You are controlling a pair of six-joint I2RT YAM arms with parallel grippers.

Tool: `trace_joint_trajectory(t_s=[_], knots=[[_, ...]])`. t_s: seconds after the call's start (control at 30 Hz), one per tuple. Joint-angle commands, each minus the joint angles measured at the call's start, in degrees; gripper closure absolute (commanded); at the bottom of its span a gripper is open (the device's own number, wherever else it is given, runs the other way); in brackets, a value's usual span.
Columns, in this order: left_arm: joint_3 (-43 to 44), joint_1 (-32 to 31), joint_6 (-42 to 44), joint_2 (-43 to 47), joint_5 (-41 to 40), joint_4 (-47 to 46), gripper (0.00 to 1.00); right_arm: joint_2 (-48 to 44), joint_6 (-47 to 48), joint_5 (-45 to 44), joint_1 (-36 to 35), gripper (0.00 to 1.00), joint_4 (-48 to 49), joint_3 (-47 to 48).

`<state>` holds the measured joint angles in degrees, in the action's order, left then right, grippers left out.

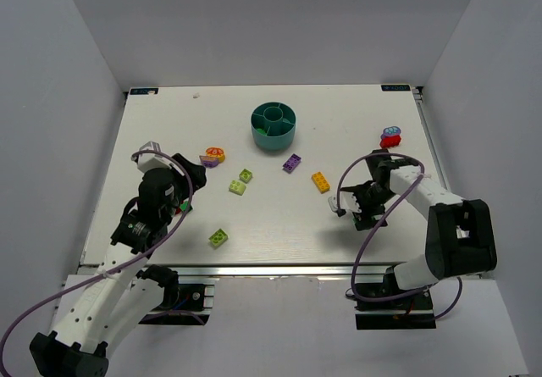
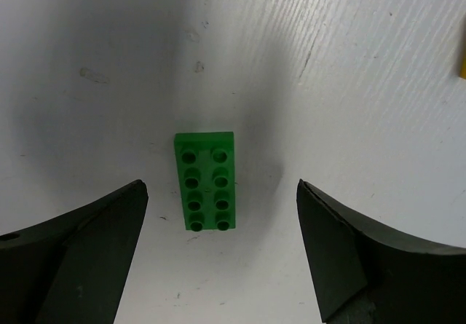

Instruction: Sort the legos into containers by color

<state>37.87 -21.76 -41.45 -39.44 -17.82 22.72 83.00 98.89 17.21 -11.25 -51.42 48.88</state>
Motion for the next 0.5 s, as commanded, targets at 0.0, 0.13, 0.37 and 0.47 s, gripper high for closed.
trace_joint_trajectory(t_s=[0.0, 0.13, 0.37, 0.47], knots=[[0.01, 0.14, -0.47, 0.59, -2.04, 1.80, 0.21, 1.54, -1.15, -1.04, 0.26, 0.13, 2.99, 0.34], [0.19, 0.14, -0.65, -0.11, -2.21, 1.98, 0.21, 2.87, -2.12, -1.30, 0.26, 0.16, 4.39, -0.54], [0.36, 0.14, -1.00, -0.46, -2.57, 1.98, 0.21, 3.13, -2.92, -1.39, 0.00, 0.23, 5.36, -2.56], [0.45, 0.05, -1.17, -0.99, -2.48, 1.89, 0.21, 3.22, -2.83, -2.18, -0.27, 0.28, 5.54, -3.18]])
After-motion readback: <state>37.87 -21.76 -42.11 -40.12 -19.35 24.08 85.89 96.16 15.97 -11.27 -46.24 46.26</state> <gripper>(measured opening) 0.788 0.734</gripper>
